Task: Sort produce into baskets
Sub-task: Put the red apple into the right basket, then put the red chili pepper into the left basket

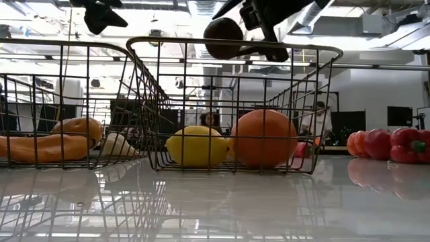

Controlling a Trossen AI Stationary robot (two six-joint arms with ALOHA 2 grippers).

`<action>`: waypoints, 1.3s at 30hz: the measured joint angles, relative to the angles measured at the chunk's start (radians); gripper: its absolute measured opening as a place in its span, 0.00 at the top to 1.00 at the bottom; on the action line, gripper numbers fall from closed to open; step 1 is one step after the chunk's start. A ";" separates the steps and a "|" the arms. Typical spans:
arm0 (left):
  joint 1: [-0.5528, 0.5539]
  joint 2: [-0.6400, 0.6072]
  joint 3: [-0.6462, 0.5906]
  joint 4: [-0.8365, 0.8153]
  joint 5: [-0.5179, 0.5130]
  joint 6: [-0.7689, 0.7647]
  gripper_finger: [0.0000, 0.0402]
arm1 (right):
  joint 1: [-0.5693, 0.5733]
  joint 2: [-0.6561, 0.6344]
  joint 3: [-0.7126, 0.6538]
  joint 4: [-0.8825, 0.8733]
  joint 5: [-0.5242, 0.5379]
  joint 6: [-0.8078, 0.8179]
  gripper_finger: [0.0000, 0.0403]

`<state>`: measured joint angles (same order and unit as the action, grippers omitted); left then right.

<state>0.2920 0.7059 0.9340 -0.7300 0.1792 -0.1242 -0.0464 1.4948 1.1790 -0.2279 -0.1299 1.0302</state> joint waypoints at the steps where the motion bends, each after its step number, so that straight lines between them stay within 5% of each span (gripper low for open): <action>1: 0.000 0.000 0.000 0.000 0.000 0.000 0.42 | -0.005 -0.001 0.000 0.001 0.001 0.001 0.09; 10: 0.000 0.000 0.000 0.000 -0.004 -0.001 0.42 | -0.090 -0.040 0.001 -0.168 0.002 -0.006 0.07; 16: 0.000 0.000 0.000 0.001 -0.021 -0.015 0.42 | -0.196 -0.044 0.000 -0.409 0.101 -0.023 0.07; 26: 0.000 0.000 0.000 0.008 -0.118 -0.019 0.42 | -0.389 -0.015 0.000 -0.544 0.186 -0.165 0.07; 39: 0.000 0.021 0.000 0.053 -0.275 -0.056 0.42 | -0.552 0.215 -0.001 -0.596 0.182 -0.452 0.15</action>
<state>0.2923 0.7266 0.9340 -0.6774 -0.0954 -0.1805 -0.5989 1.7103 1.1782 -0.8241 0.0517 0.5777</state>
